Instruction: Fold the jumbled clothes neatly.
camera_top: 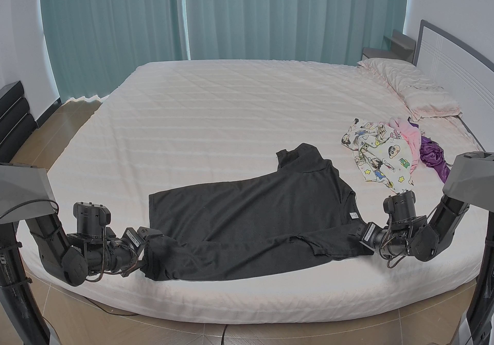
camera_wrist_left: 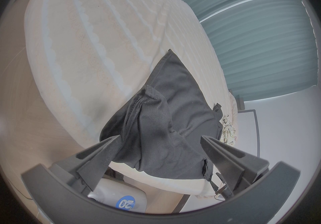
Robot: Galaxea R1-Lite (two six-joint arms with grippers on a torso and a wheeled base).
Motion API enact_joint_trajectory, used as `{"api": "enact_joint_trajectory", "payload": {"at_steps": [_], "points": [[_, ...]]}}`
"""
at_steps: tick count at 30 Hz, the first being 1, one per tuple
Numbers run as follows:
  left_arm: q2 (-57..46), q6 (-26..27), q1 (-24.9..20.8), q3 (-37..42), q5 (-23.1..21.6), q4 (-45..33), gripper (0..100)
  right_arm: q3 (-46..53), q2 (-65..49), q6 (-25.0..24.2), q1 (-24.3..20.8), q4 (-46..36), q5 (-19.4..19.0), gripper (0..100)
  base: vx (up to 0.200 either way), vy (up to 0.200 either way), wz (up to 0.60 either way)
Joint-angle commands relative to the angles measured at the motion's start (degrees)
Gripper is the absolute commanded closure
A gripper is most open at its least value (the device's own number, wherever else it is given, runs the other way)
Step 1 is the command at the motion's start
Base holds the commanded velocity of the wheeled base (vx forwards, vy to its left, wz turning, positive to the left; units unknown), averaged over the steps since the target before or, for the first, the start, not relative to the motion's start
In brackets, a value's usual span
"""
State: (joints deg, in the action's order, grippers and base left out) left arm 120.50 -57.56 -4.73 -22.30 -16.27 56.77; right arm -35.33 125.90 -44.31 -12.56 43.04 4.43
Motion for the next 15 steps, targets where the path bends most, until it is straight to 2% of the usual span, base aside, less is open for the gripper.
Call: {"api": "enact_joint_trajectory", "payload": {"at_steps": [1,4,9,15], "points": [[0.08,-0.09,0.07,-0.12,0.01,0.01,0,-0.71,-1.98,-0.25,1.04,0.02,-0.47,0,0.0,0.0,0.0],[0.17,-0.09,0.07,-0.12,0.1,0.01,0,-0.88,-2.68,0.1,1.66,-0.07,-1.52,0,0.0,0.0,0.0],[-0.09,0.0,0.16,-0.12,0.19,0.36,0,-0.44,-2.86,3.62,2.89,0.02,-2.32,0,0.0,0.0,0.0],[-0.27,-0.09,0.86,0.68,0.1,3.87,0,0.44,-3.74,3.88,3.24,1.6,-3.63,0,0.0,0.0,0.0]]}}
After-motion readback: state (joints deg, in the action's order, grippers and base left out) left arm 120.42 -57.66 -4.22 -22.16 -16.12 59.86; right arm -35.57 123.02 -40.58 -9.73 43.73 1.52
